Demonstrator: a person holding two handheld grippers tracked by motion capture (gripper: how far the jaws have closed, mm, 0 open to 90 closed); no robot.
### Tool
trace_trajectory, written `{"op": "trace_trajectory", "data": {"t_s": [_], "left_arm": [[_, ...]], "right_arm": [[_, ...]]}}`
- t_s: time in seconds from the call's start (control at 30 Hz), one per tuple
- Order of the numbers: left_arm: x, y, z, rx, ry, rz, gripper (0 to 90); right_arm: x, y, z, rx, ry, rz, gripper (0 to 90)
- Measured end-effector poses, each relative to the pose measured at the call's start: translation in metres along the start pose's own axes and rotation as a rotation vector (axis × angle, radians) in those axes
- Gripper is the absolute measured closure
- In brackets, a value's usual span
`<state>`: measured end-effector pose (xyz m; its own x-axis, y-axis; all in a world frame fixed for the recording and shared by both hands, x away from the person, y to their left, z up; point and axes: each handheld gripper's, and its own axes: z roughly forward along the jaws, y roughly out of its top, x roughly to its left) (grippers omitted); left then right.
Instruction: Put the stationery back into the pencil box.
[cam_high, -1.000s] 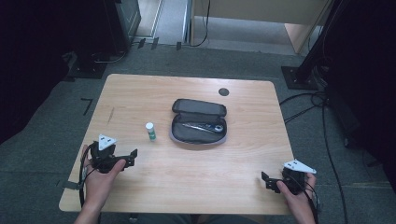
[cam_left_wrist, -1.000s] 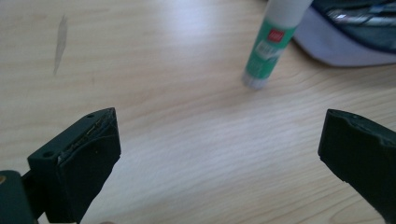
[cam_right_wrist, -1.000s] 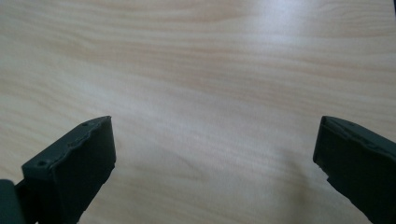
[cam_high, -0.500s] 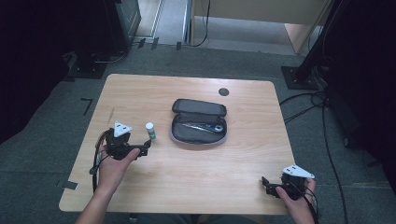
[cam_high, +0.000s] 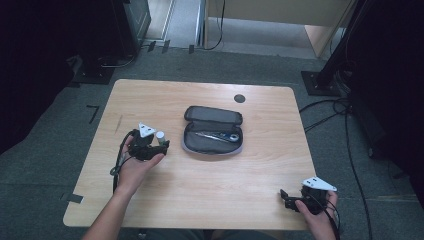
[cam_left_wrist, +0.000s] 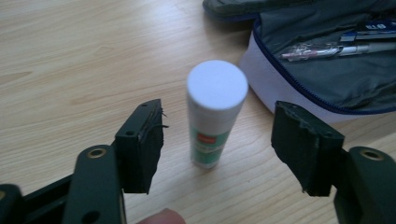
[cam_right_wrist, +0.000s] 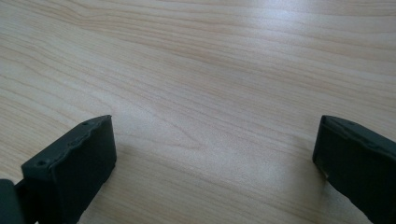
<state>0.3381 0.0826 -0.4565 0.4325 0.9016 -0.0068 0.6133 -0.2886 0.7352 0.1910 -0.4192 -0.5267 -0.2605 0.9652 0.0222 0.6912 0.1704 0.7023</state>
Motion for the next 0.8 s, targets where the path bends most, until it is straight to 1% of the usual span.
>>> {"op": "trace_trajectory", "data": {"t_s": [0.07, 0.13, 0.2, 0.23, 0.3, 0.37, 0.4, 0.47, 0.63, 0.7, 0.8], "left_arm": [[-0.002, 0.002, 0.002, 0.004, 0.021, -0.013, 44.2], [-0.004, 0.005, 0.003, 0.006, 0.027, -0.029, 52.9], [-0.006, 0.007, 0.004, 0.006, 0.026, -0.005, 63.6], [-0.007, 0.008, 0.004, 0.01, 0.023, 0.012, 65.1], [-0.01, 0.01, 0.003, 0.0, 0.032, 0.025, 65.5], [-0.012, 0.013, -0.001, -0.015, 0.022, 0.025, 65.6], [-0.013, 0.014, -0.003, -0.023, 0.023, 0.024, 65.7], [-0.015, 0.019, -0.009, -0.047, 0.011, 0.018, 65.7], [-0.023, 0.033, -0.022, -0.097, -0.02, 0.034, 65.7], [-0.027, 0.038, -0.025, -0.113, -0.025, 0.051, 65.7], [-0.033, 0.045, -0.026, -0.13, -0.048, 0.05, 65.7]], "right_arm": [[0.0, 0.0, 0.0, 0.0, 0.0, 0.0, 0.0], [0.0, 0.0, 0.0, 0.0, 0.0, 0.0, 0.0], [0.0, 0.0, 0.0, 0.0, 0.0, 0.0, 0.0], [0.0, 0.0, 0.0, 0.0, 0.0, 0.0, 0.0], [0.0, 0.0, 0.0, 0.0, 0.0, 0.0, 0.0], [0.0, 0.0, 0.0, 0.0, 0.0, 0.0, 0.0], [0.0, 0.0, 0.0, 0.0, 0.0, 0.0, 0.0], [0.0, 0.0, 0.0, 0.0, 0.0, 0.0, 0.0], [0.0, 0.0, 0.0, 0.001, 0.002, 0.0, 0.0], [0.0, 0.0, 0.0, 0.001, 0.004, -0.001, 0.0], [0.0, 0.0, 0.0, 0.001, 0.005, -0.002, 0.0]]}}
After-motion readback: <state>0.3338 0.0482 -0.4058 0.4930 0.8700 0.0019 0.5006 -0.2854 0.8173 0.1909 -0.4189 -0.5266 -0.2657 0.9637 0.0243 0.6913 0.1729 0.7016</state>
